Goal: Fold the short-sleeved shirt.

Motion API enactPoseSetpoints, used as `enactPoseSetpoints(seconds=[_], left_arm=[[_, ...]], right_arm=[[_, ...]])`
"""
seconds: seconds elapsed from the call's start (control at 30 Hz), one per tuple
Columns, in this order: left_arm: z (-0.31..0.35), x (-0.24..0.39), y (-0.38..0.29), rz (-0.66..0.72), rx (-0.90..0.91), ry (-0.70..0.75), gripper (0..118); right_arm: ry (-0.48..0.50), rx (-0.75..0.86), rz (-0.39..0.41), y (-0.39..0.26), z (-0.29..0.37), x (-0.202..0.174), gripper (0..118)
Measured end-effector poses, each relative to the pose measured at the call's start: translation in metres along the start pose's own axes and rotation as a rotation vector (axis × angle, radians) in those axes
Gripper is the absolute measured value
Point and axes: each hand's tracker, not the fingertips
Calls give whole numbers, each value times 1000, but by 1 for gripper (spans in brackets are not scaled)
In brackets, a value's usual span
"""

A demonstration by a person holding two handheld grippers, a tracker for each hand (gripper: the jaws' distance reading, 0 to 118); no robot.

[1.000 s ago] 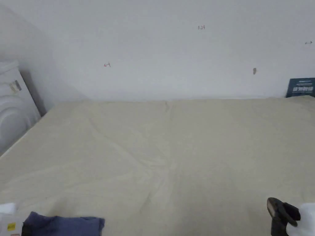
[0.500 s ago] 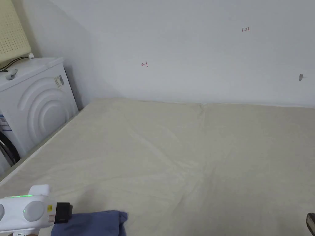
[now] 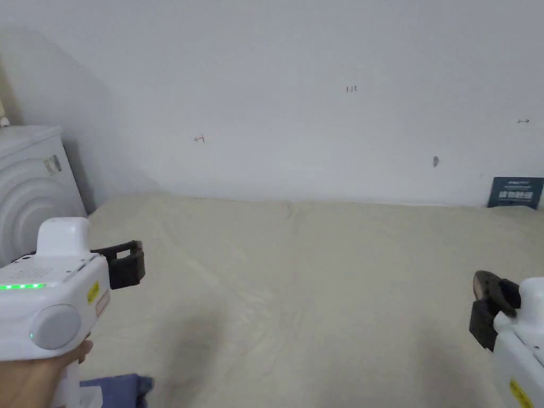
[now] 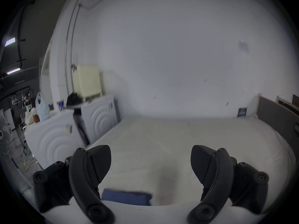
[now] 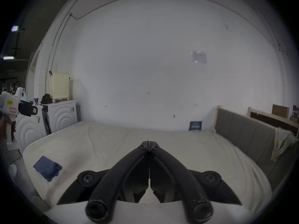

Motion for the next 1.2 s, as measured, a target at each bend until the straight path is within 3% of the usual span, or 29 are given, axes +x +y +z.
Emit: enactPoseSetpoints(seconds=[0.23,0.4,0.43,0.47,0.53,0.57,1.2], left_arm=[[38,106,1,84,240,-125,102],[49,154,-13,90,273,-199,100],[52,160,-15,93,278,-216,94],[54,165,-18,111,277,-237,75],[56,169,-22,142,269,-313,17],[56,170,-23,161,263,-346,1],[74,179,-26,63,270,-353,0]], right_arm=[[-85,97,48,22,22,35,0],[-117,122,51,19,35,58,0],[-122,125,50,18,37,61,0],[-129,128,47,17,39,64,0],[-134,132,40,17,43,69,0],[-138,133,37,16,45,70,0],[-142,166,33,17,56,62,0]])
